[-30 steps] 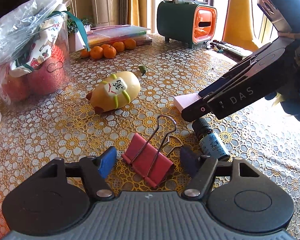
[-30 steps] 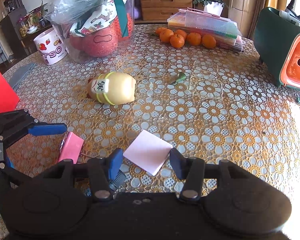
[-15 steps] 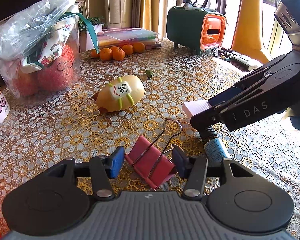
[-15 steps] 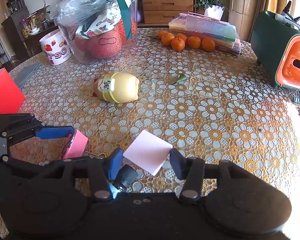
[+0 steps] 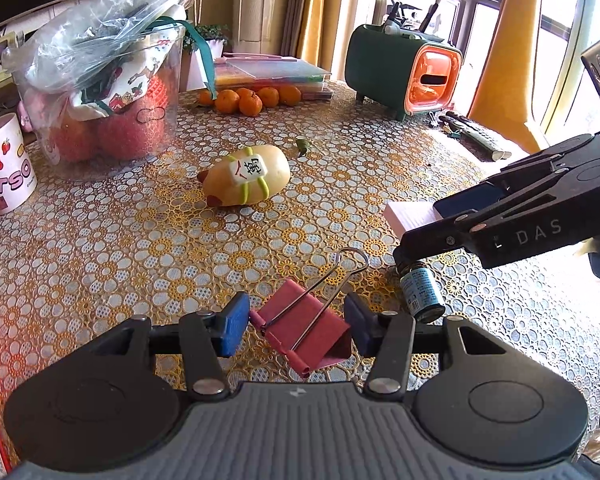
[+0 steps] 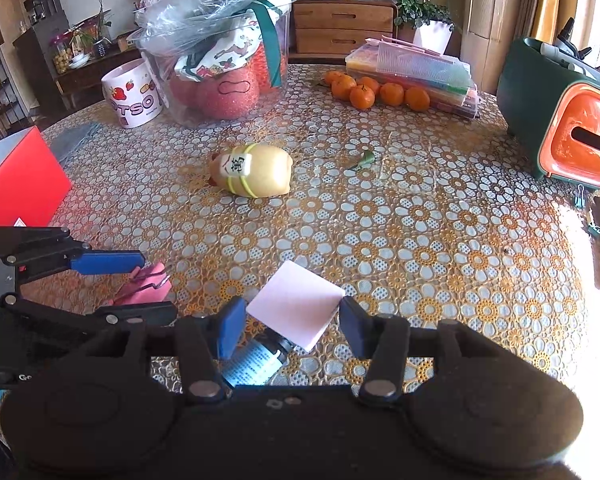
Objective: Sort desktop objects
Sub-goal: 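Lift the binder clip with the left tool while the right tool lifts the note pad, then carry the binder clip and note pad over the red shoebox with both tools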
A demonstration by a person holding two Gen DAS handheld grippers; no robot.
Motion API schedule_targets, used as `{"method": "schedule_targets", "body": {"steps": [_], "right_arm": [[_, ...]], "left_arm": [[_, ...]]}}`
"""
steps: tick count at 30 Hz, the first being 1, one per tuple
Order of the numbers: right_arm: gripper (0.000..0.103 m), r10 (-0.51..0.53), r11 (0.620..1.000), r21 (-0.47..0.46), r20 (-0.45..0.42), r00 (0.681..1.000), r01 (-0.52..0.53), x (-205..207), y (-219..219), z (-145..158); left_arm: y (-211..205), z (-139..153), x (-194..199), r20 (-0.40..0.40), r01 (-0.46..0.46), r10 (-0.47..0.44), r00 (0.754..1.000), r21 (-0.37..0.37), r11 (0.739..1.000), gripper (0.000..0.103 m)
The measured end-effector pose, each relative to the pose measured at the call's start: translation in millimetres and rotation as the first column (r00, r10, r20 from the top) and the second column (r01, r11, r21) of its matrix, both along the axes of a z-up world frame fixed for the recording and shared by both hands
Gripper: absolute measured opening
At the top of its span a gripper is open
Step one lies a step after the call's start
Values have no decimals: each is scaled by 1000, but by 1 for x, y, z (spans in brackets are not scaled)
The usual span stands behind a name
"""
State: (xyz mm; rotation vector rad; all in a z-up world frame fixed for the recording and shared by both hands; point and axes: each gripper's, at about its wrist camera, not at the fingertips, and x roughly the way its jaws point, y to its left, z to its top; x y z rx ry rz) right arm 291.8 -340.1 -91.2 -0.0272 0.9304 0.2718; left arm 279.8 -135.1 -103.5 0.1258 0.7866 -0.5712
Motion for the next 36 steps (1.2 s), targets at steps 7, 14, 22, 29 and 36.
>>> {"method": "schedule_targets", "body": {"steps": [7, 14, 22, 29, 36], "right_arm": [[51, 16, 1000, 7, 9, 1000, -16, -17, 5, 14], [51, 44, 999, 3, 15, 999, -44, -40, 16, 27], [51, 86, 996, 4, 28, 996, -86, -69, 34, 48], [51, 139, 990, 0, 60, 988, -140, -89, 62, 72], [51, 192, 981, -15, 97, 977, -191, -98, 99, 93]], "left_arm": [[10, 10, -12, -22, -32, 31, 999, -27, 999, 51], [21, 28, -36, -14, -44, 44, 999, -46, 998, 51], [42, 55, -64, 16, -79, 80, 997, -64, 995, 51], [72, 86, -87, 57, -125, 131, 990, -85, 988, 51], [108, 111, -101, 110, -175, 184, 977, -85, 981, 51]]}}
